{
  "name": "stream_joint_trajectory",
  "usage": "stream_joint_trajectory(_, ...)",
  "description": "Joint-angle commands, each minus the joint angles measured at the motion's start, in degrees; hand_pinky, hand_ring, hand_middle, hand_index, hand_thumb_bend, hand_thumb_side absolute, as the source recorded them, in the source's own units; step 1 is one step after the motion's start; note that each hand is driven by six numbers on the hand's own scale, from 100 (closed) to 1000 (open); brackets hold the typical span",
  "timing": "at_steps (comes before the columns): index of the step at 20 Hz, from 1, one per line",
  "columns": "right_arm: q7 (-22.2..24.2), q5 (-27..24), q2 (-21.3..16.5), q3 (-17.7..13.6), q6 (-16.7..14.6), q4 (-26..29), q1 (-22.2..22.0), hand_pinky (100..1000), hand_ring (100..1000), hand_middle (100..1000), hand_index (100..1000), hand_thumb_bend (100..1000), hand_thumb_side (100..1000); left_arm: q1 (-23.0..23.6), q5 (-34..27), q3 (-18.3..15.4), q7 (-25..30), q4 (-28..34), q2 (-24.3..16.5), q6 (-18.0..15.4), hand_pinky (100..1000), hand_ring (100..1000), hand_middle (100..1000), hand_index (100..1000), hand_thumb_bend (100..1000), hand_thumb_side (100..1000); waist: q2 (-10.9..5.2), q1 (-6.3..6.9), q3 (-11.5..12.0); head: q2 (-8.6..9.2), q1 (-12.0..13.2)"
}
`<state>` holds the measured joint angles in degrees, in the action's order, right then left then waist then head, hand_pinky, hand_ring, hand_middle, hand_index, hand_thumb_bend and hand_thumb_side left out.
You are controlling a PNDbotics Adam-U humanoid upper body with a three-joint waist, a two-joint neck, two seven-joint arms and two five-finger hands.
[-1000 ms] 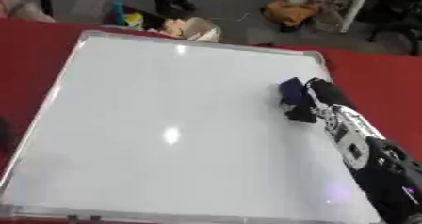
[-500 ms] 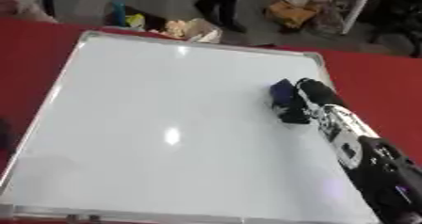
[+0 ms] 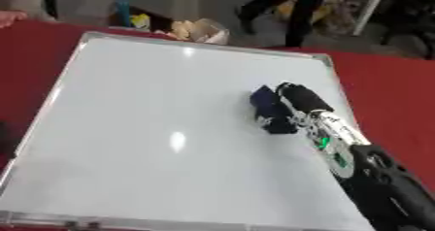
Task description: Wipe the whiteboard clean with a brush.
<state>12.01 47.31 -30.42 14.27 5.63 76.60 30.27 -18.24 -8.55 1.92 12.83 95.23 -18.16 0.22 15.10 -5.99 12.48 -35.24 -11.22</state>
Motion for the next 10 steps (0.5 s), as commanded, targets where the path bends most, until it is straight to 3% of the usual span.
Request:
stream_joint_trajectory(1, 1.8, 0.3, 2.4, 3.4, -0.6, -0.2, -1.2, 656, 610, 564, 439, 100, 513, -0.5, -0.3, 0.1, 0.2, 1.0, -0.8, -0.1, 484, 545, 563, 654, 722, 915, -0.33, 0.53, 0.2, -0.29, -0.1)
stream_joint_trajectory(10, 2.8, 0.9, 2.8, 4.6, -1.5, 1.8, -1.1, 655, 608, 562, 438, 100, 507, -0.4, -0.3, 0.2, 0.2, 0.9, -0.7, -0.1, 484, 545, 563, 654, 723, 914, -0.6, 0.65, 0.1, -0.39, -0.2)
